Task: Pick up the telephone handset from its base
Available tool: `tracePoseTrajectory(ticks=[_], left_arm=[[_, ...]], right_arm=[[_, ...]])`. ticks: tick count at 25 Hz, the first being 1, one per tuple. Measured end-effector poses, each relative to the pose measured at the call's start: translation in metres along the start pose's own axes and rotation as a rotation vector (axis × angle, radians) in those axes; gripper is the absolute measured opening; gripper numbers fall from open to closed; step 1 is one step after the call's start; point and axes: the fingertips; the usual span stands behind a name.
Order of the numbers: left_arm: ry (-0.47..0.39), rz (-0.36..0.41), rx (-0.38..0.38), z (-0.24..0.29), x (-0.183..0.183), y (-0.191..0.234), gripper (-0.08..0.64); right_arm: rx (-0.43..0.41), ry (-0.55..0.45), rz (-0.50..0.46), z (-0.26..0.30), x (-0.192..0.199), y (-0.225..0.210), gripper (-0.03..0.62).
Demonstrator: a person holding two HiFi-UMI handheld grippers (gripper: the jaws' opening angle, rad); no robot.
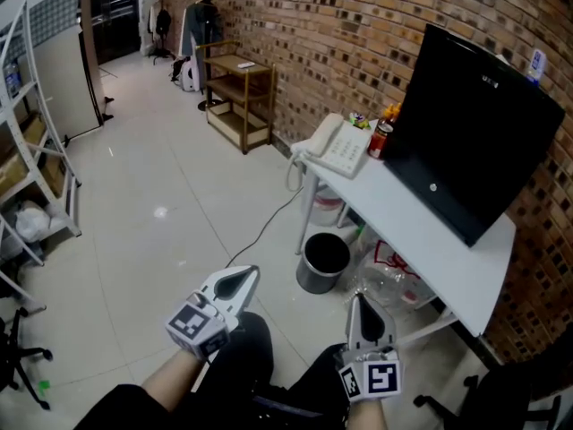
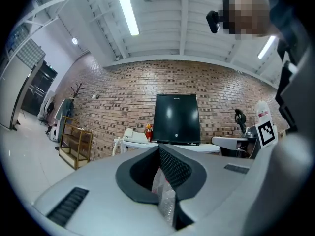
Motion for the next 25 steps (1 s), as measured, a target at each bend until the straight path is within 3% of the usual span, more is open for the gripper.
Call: tracePoseTrajectory(ticks=[14, 19, 25], left_arm=[[0.013, 0.037, -0.048, 0.097, 0.000, 0.082, 0.000], [-0.005, 0.066, -0.032, 0.142, -0.009, 0.097, 0.000], [-0.020, 0.037, -0.027, 0.190, -0.022, 0.111, 0.000]], right_arm=[[-0.037, 0.001, 0.027, 0.122, 0.010, -0.045, 0.011], [-0.029, -0.012, 0.022, 0.159, 0.007, -0.070, 0.010], [-0.014, -0.028, -0.003, 0.197, -0.005, -0.094, 0.011]])
Point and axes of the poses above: the fingertips, and each gripper's own axes: z forward along the fingers, y to its left, x out of its underside, and after that the axes turned 2 degrees about -y, right-handed
